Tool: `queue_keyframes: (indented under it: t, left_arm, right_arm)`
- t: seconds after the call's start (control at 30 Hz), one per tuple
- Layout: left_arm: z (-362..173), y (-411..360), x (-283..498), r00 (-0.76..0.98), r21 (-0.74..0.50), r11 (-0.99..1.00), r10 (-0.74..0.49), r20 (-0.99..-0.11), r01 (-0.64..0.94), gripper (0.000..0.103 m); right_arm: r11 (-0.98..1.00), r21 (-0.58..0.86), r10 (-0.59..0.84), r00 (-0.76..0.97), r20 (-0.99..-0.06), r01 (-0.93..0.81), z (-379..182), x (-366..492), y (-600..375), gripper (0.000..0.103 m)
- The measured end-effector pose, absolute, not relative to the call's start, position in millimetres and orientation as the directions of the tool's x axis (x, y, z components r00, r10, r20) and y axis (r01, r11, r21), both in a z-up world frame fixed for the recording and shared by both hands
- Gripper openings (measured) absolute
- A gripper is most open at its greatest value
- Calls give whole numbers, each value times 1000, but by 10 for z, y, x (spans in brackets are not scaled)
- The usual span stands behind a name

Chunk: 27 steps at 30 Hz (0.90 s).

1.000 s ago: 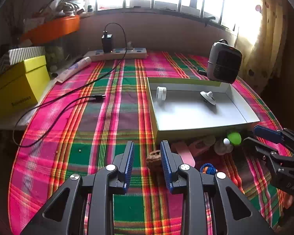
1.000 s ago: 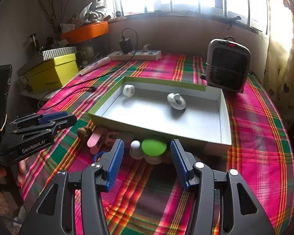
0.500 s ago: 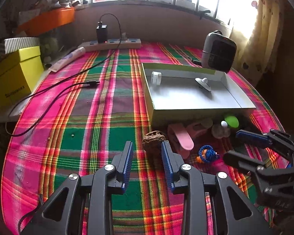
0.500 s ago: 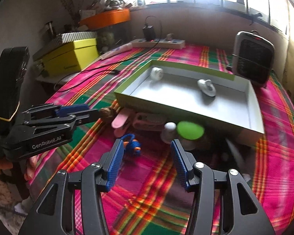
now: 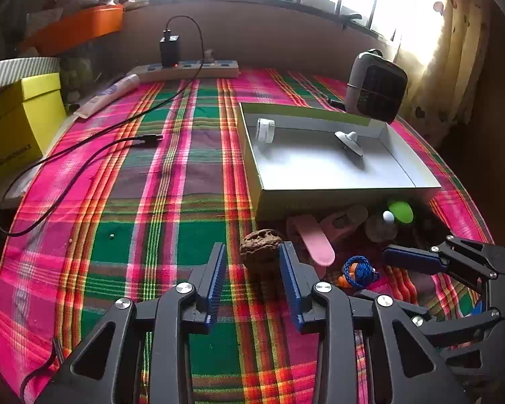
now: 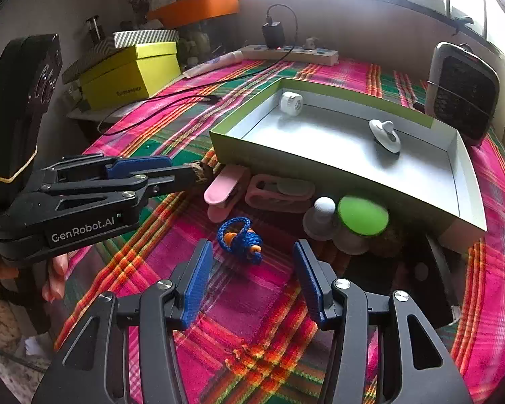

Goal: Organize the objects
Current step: 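Close the left gripper on the walnut while the right gripper grasps the blue rope toy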

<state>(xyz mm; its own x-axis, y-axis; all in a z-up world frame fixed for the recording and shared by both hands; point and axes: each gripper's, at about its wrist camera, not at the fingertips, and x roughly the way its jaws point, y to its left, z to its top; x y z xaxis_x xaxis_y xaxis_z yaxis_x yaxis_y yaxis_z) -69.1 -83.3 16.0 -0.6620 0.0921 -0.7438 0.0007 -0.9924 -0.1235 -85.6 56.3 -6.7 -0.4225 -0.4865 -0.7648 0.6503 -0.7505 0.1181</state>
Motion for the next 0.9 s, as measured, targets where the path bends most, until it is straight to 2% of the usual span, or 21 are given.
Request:
queue_keyframes:
  t: [0.57, 0.67, 0.9]
  left_arm:
    - [68, -805, -823, -638, -131, -991, 105, -763, -7, 36]
    - [58, -827, -832, -638, -143, -990, 109, -762, 2, 36]
    - [51, -826, -853, -636, -141, -990, 108, -764, 1, 36]
  right_arm:
    - [-756, 31, -426, -455, -782, 654, -106, -878, 443, 51]
    - [-760, 15, -415, -468, -780, 649, -104, -878, 441, 43]
    - [-763, 11, -411, -472, -780, 647, -105, -886, 433, 36]
